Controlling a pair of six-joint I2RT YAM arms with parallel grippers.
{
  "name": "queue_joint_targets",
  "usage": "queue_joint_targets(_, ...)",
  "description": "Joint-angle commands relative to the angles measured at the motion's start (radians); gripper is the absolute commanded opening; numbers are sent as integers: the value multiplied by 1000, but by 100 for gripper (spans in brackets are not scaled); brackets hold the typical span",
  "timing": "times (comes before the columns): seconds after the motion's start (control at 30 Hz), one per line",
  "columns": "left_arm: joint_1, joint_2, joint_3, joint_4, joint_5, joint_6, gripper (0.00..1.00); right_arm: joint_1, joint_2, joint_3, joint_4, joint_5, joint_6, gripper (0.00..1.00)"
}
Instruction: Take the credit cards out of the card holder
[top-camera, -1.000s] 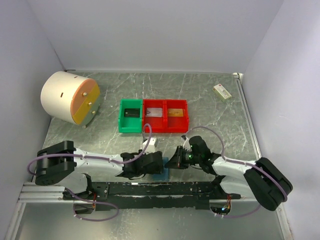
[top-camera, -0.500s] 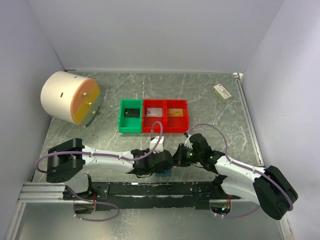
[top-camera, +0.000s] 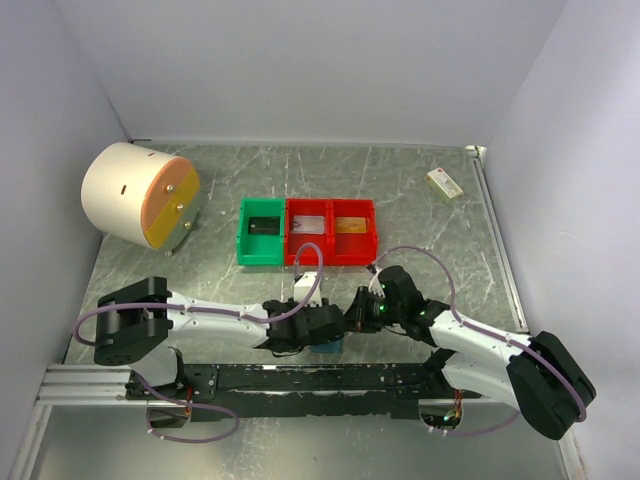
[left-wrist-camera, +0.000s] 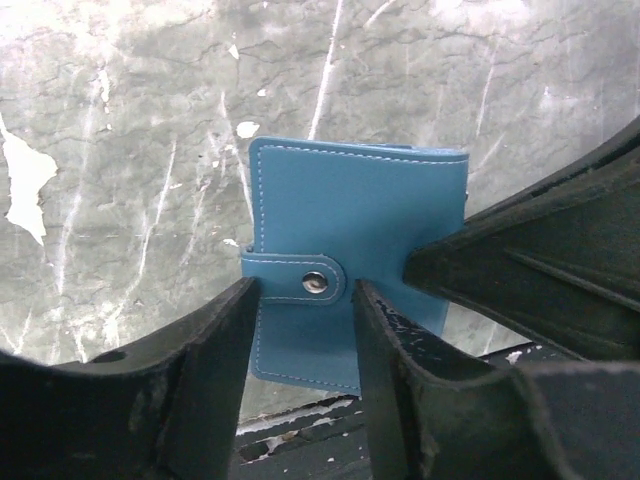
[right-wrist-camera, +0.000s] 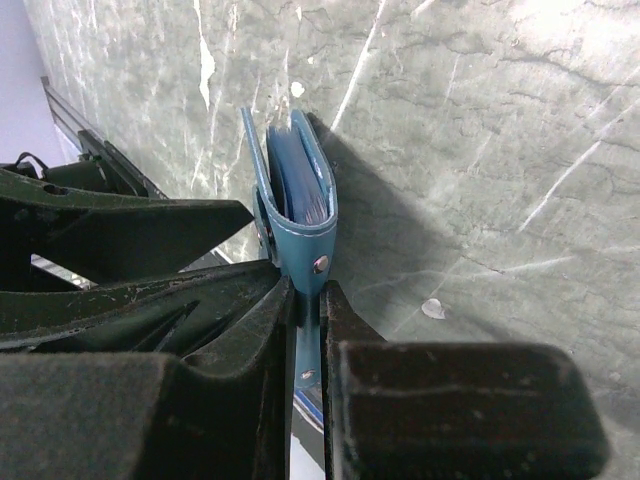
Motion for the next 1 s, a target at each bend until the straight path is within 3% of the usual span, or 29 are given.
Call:
queue_joint_targets(0.0, 5, 34, -22, -85, -53, -18, 56, 0, 2, 32, 18, -54, -14, 6)
queue_joint_targets(0.17, 13, 74, 2, -119, -58, -35, 51, 1, 8, 42, 8, -58, -29, 6)
queue_joint_targets(0.37, 35, 9, -82, -18, -41, -28, 40, -1, -5, 37, -9, -51, -44, 6)
queue_joint_targets(0.57, 48, -48, -130, -19, -51, -40, 39, -1, 11, 36, -14, -62, -60, 5)
queue_joint_targets(0.97, 48, -19, -78, -185, -96, -101, 38, -1, 34, 51, -5, -66, -61, 5)
